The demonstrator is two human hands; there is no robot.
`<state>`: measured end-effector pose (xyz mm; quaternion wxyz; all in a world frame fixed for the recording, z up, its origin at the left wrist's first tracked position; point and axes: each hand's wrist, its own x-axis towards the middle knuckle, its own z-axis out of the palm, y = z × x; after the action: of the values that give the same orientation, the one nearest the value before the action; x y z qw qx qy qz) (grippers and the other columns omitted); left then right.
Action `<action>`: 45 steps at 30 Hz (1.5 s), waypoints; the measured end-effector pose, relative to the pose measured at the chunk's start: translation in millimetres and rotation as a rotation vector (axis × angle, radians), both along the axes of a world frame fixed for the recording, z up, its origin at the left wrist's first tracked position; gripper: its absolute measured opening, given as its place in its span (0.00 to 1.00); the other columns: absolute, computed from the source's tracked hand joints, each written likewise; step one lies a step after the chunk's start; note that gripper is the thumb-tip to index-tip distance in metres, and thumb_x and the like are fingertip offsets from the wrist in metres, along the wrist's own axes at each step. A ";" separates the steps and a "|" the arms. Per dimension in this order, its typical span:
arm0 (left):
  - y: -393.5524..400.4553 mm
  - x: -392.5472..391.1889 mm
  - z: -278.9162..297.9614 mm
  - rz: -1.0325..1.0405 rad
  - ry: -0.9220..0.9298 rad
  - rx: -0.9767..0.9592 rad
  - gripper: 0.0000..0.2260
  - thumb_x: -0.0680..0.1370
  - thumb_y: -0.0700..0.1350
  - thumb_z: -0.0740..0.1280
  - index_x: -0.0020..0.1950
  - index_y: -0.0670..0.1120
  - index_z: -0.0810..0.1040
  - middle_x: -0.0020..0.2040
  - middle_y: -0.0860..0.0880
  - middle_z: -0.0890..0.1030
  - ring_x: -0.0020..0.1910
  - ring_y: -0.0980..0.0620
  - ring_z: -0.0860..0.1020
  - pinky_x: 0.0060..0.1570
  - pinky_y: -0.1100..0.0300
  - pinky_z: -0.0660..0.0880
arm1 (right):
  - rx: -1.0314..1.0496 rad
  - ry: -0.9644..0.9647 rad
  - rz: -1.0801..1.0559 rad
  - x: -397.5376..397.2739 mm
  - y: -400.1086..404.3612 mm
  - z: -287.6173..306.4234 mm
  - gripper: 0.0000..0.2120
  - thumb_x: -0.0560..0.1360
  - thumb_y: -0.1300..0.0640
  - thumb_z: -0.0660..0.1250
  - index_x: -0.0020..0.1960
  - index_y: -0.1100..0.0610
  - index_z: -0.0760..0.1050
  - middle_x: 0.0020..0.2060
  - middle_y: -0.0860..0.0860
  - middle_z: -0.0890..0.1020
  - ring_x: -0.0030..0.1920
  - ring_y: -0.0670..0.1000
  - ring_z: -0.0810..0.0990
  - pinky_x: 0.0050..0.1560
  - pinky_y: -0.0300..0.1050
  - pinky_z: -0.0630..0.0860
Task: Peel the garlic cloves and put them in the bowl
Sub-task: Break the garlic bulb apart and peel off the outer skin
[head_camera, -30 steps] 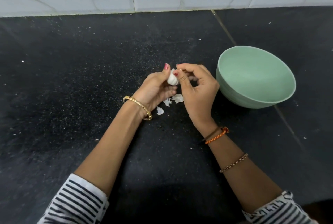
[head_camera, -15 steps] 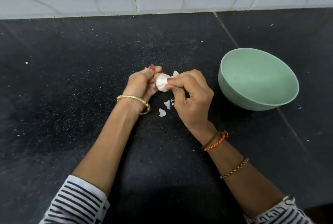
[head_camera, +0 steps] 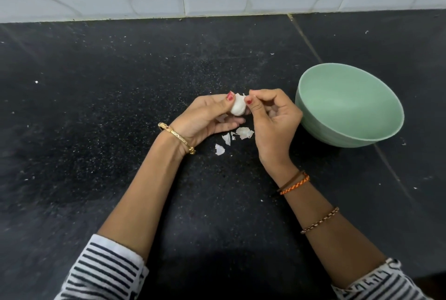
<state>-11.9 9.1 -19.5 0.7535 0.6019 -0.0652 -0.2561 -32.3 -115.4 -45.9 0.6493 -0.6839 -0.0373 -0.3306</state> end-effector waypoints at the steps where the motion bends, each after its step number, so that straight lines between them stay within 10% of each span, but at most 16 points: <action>1: -2.1 -0.1 0.7 0.014 -0.001 0.010 0.12 0.77 0.49 0.58 0.47 0.43 0.78 0.35 0.52 0.83 0.32 0.59 0.79 0.35 0.69 0.77 | -0.022 0.000 -0.001 0.2 -0.6 -0.2 0.10 0.70 0.67 0.69 0.41 0.52 0.76 0.38 0.44 0.80 0.39 0.43 0.80 0.40 0.41 0.78; 15: -9.4 -0.1 -4.6 0.281 -0.061 -0.096 0.08 0.80 0.38 0.58 0.49 0.43 0.77 0.37 0.53 0.82 0.36 0.61 0.78 0.41 0.69 0.76 | -0.143 0.055 -0.061 3.6 -1.9 -2.8 0.04 0.73 0.64 0.68 0.47 0.59 0.79 0.38 0.42 0.79 0.39 0.42 0.79 0.41 0.36 0.76; 30: -2.1 1.1 3.8 0.202 0.082 -0.013 0.13 0.80 0.47 0.59 0.45 0.40 0.77 0.29 0.51 0.80 0.28 0.58 0.77 0.32 0.68 0.76 | -0.263 0.092 0.093 4.9 -4.2 -3.3 0.05 0.74 0.53 0.63 0.44 0.54 0.75 0.39 0.56 0.79 0.35 0.52 0.76 0.35 0.41 0.72; 37: -3.0 3.2 0.1 0.236 0.063 -0.014 0.12 0.80 0.45 0.60 0.43 0.40 0.78 0.29 0.50 0.80 0.27 0.59 0.76 0.31 0.70 0.75 | -0.318 0.127 0.108 5.7 -5.2 -1.2 0.05 0.74 0.64 0.61 0.41 0.56 0.71 0.36 0.44 0.70 0.32 0.41 0.68 0.33 0.30 0.65; 45: -2.2 6.5 -1.3 0.371 0.108 -0.130 0.11 0.79 0.44 0.62 0.47 0.38 0.78 0.43 0.45 0.82 0.41 0.55 0.80 0.37 0.68 0.76 | -0.248 0.102 0.146 0.6 3.0 1.4 0.05 0.72 0.58 0.57 0.39 0.54 0.69 0.35 0.43 0.71 0.31 0.41 0.68 0.33 0.31 0.63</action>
<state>-5.4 7.0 -20.8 0.8273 0.5393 0.0709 -0.1402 -31.7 -112.5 -44.4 0.5832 -0.7702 -0.0947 -0.2402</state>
